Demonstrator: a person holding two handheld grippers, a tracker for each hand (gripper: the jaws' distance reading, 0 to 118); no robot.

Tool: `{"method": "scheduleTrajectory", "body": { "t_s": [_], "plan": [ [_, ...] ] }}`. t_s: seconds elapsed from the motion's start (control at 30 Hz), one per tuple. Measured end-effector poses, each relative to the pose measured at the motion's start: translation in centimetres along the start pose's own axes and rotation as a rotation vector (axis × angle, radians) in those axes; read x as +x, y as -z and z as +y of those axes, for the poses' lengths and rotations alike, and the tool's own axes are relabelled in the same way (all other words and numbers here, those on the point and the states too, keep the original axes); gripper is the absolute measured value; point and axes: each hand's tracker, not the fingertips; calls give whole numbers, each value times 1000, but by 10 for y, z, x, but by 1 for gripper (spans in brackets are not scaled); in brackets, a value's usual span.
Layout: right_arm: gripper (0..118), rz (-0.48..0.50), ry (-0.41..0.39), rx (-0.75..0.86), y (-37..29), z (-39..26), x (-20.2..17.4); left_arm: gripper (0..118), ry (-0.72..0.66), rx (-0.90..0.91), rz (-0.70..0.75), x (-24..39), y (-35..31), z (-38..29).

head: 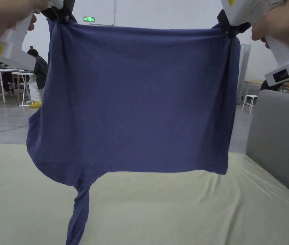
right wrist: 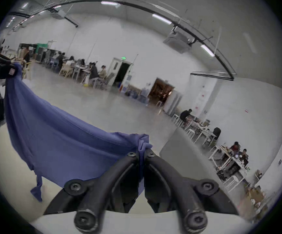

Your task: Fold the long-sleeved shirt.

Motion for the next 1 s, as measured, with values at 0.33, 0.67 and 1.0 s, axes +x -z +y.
{"method": "scheduleTrajectory", "body": {
  "t_s": [0.33,0.67,1.0],
  "plan": [
    [0,-156,21,172,20,48,-2,0,-84,210,98,-1,0,48],
    [0,6,-21,18,69,-69,-33,0,-52,-76,13,17,63,-64],
    [0,271,-56,-277,68,-316,-108,0,-29,-487,-145,52,76,-288]
  ]
}}
